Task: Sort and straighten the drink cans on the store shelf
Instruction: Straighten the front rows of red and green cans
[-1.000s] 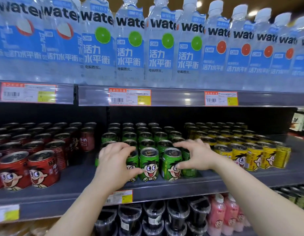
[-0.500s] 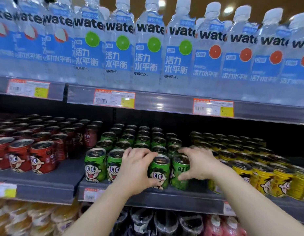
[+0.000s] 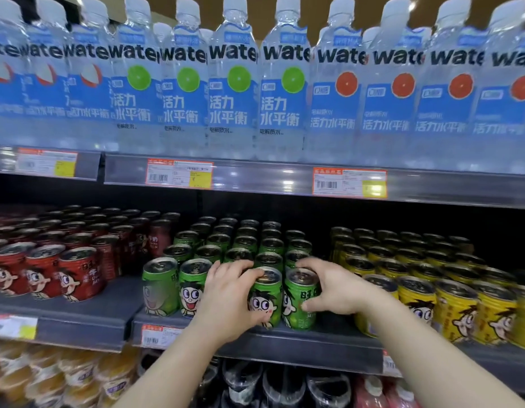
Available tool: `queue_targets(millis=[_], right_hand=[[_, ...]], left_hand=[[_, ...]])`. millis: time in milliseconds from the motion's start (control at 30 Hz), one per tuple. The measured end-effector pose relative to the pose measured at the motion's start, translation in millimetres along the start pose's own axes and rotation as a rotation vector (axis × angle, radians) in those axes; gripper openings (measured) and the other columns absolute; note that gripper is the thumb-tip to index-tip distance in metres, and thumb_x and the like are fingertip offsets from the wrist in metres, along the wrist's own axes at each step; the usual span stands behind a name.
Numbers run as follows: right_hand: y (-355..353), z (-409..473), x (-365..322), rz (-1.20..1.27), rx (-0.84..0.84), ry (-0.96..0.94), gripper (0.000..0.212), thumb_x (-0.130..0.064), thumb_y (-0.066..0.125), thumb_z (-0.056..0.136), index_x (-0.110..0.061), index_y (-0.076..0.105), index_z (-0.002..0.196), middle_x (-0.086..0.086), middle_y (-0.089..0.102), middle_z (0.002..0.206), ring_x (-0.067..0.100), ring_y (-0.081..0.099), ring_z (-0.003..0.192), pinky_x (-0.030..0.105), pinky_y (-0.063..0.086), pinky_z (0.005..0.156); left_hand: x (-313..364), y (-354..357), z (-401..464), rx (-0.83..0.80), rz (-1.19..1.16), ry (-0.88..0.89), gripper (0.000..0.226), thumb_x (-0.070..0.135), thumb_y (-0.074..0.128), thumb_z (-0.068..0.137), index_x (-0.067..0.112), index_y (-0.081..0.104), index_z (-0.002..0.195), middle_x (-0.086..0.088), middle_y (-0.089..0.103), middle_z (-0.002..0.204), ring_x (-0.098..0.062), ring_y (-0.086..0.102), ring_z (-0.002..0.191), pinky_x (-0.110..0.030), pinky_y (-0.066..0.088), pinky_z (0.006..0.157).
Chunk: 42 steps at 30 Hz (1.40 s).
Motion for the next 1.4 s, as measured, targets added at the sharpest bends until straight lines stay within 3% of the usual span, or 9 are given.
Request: queue_targets(millis=[133, 300, 367, 500, 733, 867, 933, 1100, 1400], right_hand=[[-0.8, -1.0, 0.1, -0.107, 0.212, 0.199, 0.098, -0.075, 0.071, 0.054, -0.023, 0.043, 0.132, 0.001, 0.051, 0.128, 0.019, 0.054, 0.113, 0.031, 0.048, 0.090], [-0.4, 1.9, 9.3, 0.168, 0.070, 0.085, 0.097, -0.044, 0.086, 0.060, -0.020, 0.038, 0.141, -0.002, 0.054, 0.133, 0.010, 0.054, 0.112, 0.021, 0.044, 0.092], [0.6, -1.8, 12.2, 0.138, 0.095, 0.136, 0.102, -0.053, 0.085, 0.055, -0.020, 0.038, 0.139, -0.002, 0.051, 0.132, 0.013, 0.053, 0.114, 0.025, 0.045, 0.095], [2.7, -3.0, 8.1, 0.170, 0.143, 0.128, 0.061, -0.045, 0.084, 0.063, -0.026, 0.053, 0.112, -0.010, 0.059, 0.107, 0.007, 0.054, 0.092, 0.017, 0.041, 0.076], [-8.6, -24.5, 5.7, 0.155, 0.228, 0.007, 0.082, -0.047, 0.077, 0.071, -0.024, 0.041, 0.141, -0.008, 0.054, 0.118, 0.004, 0.051, 0.087, 0.012, 0.038, 0.071], [-60.2, -60.4, 45.7, 0.175, 0.530, 0.048, 0.032, -0.035, 0.069, 0.083, -0.030, 0.065, 0.114, -0.015, 0.062, 0.091, -0.003, 0.053, 0.070, 0.011, 0.038, 0.063], [-79.4, -78.9, 74.4, 0.125, 0.599, 0.118, 0.023, -0.033, 0.067, 0.085, -0.028, 0.069, 0.107, -0.014, 0.064, 0.090, -0.003, 0.054, 0.074, 0.017, 0.040, 0.069], [-85.3, -100.9, 134.9, -0.210, 0.463, 0.304, 0.056, -0.060, 0.059, 0.080, -0.032, 0.055, 0.129, -0.001, 0.056, 0.127, 0.022, 0.041, 0.121, 0.037, 0.038, 0.102], [-73.4, -91.5, 158.3, -0.389, 0.294, 0.237, 0.074, -0.067, 0.058, 0.076, -0.039, 0.039, 0.141, -0.002, 0.045, 0.137, 0.022, 0.033, 0.124, 0.041, 0.029, 0.101]], left_hand=[[-2.2, 2.6, 0.0, 0.013, -0.002, -0.002, 0.083, 0.063, 0.075, 0.055, 0.029, 0.055, 0.128, 0.004, 0.052, 0.131, -0.021, 0.045, 0.125, -0.048, 0.018, 0.114], [-4.3, 1.3, 0.4, 0.060, 0.002, 0.005, 0.083, 0.066, 0.075, 0.047, 0.028, 0.061, 0.120, 0.004, 0.060, 0.120, -0.023, 0.054, 0.112, -0.051, 0.034, 0.105], [-4.7, 1.7, 0.6, 0.070, -0.010, 0.006, 0.083, 0.066, 0.075, 0.046, 0.028, 0.062, 0.119, 0.004, 0.060, 0.118, -0.023, 0.055, 0.111, -0.051, 0.035, 0.104], [-6.6, 2.7, 0.6, 0.062, -0.018, 0.008, 0.083, 0.068, 0.072, 0.048, 0.028, 0.061, 0.120, 0.004, 0.060, 0.119, -0.023, 0.055, 0.111, -0.051, 0.036, 0.103], [-8.6, 0.2, 2.3, 0.040, -0.004, -0.020, 0.088, 0.074, 0.069, 0.050, 0.029, 0.058, 0.125, 0.005, 0.057, 0.125, -0.024, 0.050, 0.119, -0.048, 0.031, 0.106], [24.5, -8.3, 18.4, 0.069, -0.103, -0.019, 0.097, 0.084, 0.051, 0.046, 0.031, 0.057, 0.126, 0.007, 0.056, 0.125, -0.022, 0.047, 0.121, -0.043, 0.035, 0.101], [57.5, -0.7, 28.1, -0.012, -0.204, 0.010, 0.100, 0.084, 0.049, 0.045, 0.033, 0.051, 0.131, 0.010, 0.051, 0.130, -0.017, 0.040, 0.125, -0.035, 0.030, 0.104], [134.0, 24.4, 48.8, -0.120, -0.120, 0.119, 0.085, 0.071, 0.064, 0.065, 0.035, 0.040, 0.138, 0.012, 0.043, 0.137, -0.013, 0.033, 0.130, -0.033, 0.022, 0.109], [182.6, 61.4, 78.5, -0.175, -0.114, -0.100, 0.081, 0.075, 0.061, 0.061, 0.024, 0.054, 0.124, 0.001, 0.061, 0.119, -0.019, 0.056, 0.110, -0.035, 0.041, 0.095]])
Point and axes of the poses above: each hand's wrist, its own z-axis towards the middle knuckle, its own y-axis out of the palm, x = y × z, the point moved 7 cm from there along z, towards the middle knuckle
